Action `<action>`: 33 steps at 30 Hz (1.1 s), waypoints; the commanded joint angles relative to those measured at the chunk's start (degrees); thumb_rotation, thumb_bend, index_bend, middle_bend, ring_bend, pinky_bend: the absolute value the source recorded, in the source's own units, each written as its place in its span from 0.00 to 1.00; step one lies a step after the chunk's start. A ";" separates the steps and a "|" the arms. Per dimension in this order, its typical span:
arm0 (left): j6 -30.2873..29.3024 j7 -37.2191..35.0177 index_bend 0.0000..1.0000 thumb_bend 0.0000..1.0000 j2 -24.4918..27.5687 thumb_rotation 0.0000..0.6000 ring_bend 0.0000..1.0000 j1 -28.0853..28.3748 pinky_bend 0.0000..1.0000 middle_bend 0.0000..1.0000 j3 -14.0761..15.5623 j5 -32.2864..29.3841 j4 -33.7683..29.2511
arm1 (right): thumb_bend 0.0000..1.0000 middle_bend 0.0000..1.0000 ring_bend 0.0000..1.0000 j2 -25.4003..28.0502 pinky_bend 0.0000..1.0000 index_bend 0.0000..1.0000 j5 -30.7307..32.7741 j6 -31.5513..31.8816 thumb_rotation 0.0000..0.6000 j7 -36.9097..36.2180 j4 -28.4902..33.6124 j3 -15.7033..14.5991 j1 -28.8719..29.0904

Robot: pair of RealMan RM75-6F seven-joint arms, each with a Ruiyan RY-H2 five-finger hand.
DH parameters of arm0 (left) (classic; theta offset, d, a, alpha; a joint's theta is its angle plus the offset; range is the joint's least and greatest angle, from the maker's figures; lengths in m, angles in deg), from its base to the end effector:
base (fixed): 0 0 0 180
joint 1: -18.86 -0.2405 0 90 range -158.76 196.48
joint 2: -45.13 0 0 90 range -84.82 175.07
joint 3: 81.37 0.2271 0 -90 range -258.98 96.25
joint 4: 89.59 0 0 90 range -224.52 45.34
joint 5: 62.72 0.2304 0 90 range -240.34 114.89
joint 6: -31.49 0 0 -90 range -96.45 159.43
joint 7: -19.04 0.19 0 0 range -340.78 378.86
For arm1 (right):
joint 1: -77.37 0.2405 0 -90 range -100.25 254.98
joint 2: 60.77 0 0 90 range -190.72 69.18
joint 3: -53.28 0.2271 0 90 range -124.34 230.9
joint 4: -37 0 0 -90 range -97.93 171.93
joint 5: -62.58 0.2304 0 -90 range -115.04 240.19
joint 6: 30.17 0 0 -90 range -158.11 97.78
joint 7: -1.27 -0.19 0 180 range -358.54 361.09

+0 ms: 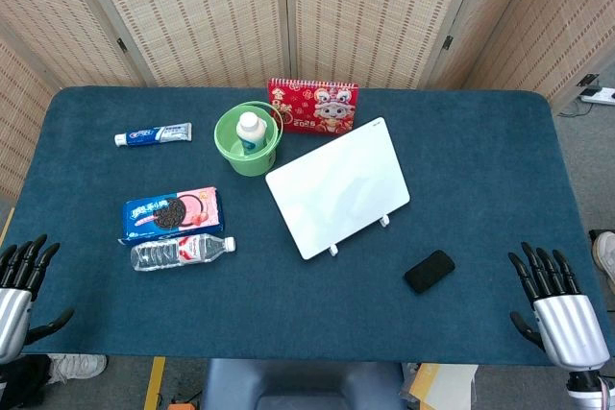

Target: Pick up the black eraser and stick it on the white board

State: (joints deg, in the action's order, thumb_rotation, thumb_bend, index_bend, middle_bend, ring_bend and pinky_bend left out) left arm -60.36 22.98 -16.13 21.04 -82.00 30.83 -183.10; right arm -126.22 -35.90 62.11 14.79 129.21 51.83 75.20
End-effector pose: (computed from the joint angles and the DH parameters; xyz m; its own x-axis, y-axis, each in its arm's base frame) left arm -0.2756 0.2026 0.1437 0.4829 -0.0658 0.8732 0.8684 -0.0926 -0.4872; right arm -0.2740 -0.1719 0.1138 0.5799 0.0260 0.8143 -0.8081 -0.1086 0.5790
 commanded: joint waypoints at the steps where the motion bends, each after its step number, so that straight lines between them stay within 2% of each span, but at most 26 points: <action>1: -0.23 0.16 0.00 0.19 -0.08 1.00 0.00 -0.12 0.06 0.00 -0.11 -0.18 -0.10 | 0.25 0.00 0.03 0.11 0.03 0.00 0.04 -0.65 1.00 -0.02 -0.04 -0.15 0.27; 3: -0.55 0.30 0.00 0.19 -0.14 1.00 0.00 -0.23 0.06 0.00 -0.05 0.11 -0.21 | 0.25 0.00 0.03 0.28 0.04 0.00 0.40 -1.52 1.00 -0.30 -0.06 -0.30 0.52; 6: -0.57 0.49 0.00 0.19 -0.22 1.00 0.00 -0.22 0.06 0.00 0.05 0.36 -0.27 | 0.25 0.00 0.05 -0.39 0.13 0.00 -0.44 -2.75 1.00 0.81 -1.23 -0.42 1.43; 8: -0.20 0.50 0.00 0.19 -0.27 1.00 0.00 -0.13 0.06 0.00 -0.07 -0.14 -0.25 | 0.25 0.01 0.08 -1.47 0.16 0.00 -2.85 -3.76 1.00 0.63 -3.21 -0.59 3.03; 11: 0.11 0.19 0.00 0.19 -0.18 1.00 0.00 0.00 0.05 0.00 -0.34 -0.77 -0.12 | 0.25 0.10 0.16 -2.93 0.16 0.04 -5.82 -6.38 1.00 0.74 -6.78 -0.28 6.35; 13: 0.23 -0.37 0.00 0.19 -0.03 1.00 0.00 0.15 0.05 0.00 -0.51 -0.93 -0.03 | 0.25 0.17 0.20 -2.97 0.16 0.13 -6.58 -9.03 1.00 0.73 -7.35 -0.03 8.63; 18: 0.74 -2.14 0.00 0.20 0.68 1.00 0.00 0.30 0.05 0.00 -0.93 -2.15 0.08 | 0.25 0.24 0.24 -3.04 0.16 0.22 -4.77 -16.52 1.00 5.67 -6.04 2.15 13.69; 23: 0.43 -2.80 0.00 0.19 0.89 1.00 0.00 0.24 0.03 0.00 -0.78 -1.63 0.10 | 0.25 0.25 0.25 -3.52 0.16 0.25 -0.25 -27.00 1.00 10.47 -4.77 2.91 18.36; 33: 0.67 -2.26 0.00 0.20 0.70 1.00 0.00 0.21 0.01 0.00 -0.78 -2.07 0.27 | 0.25 0.26 0.25 -9.17 0.16 0.25 5.63 -31.99 1.00 20.54 -8.01 3.28 20.45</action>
State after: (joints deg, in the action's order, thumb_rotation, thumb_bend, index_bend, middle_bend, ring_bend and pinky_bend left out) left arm -59.70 20.71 -15.42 21.25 -82.77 28.77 -182.82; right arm -134.53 -31.32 31.00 34.18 121.72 54.97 95.15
